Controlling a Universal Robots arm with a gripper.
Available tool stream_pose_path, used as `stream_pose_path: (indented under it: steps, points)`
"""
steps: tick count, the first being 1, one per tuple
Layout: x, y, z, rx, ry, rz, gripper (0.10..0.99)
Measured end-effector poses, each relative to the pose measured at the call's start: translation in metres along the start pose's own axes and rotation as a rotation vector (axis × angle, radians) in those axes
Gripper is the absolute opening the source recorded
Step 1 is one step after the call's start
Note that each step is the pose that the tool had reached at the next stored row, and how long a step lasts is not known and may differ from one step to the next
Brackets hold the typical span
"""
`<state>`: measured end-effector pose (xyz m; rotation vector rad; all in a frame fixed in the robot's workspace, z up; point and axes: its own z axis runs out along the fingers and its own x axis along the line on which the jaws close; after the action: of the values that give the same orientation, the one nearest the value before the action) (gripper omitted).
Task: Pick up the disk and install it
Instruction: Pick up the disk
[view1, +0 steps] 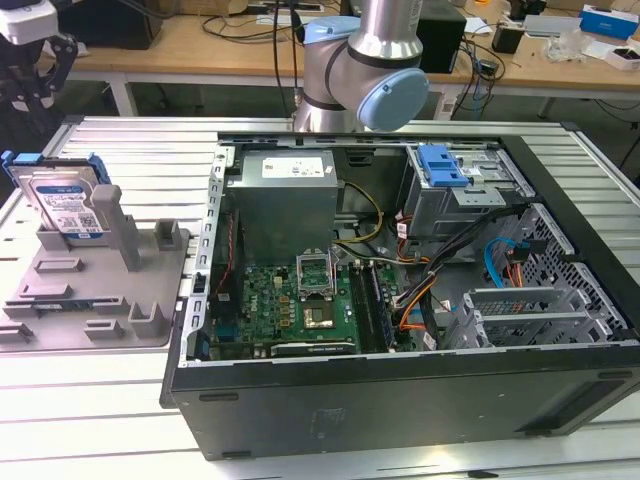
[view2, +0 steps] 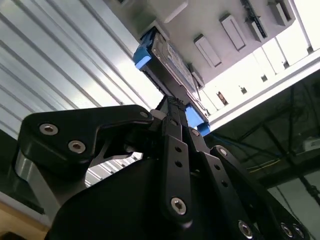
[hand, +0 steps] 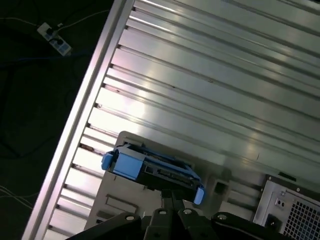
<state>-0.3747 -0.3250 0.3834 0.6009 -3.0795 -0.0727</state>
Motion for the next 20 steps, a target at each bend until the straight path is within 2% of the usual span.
stream_pose_path:
  steps: [8, 9, 12, 13, 14, 20]
  points:
    - [0.0, -0.0001, 0.001, -0.001, 0.008, -0.174, 0.114]
    - [0.0, -0.0001, 0.0013, -0.001, 0.01, -0.216, 0.235]
    - [0.0, -0.0001, 0.0018, -0.002, 0.0134, -0.289, 0.416]
    - [0.0, -0.0002, 0.0021, -0.002, 0.015, -0.325, 0.416]
    - [0.0, -0.0002, 0.0023, -0.002, 0.0158, -0.344, 0.482]
    - [0.0, -0.0002, 0.0036, -0.003, 0.022, -0.477, 0.482]
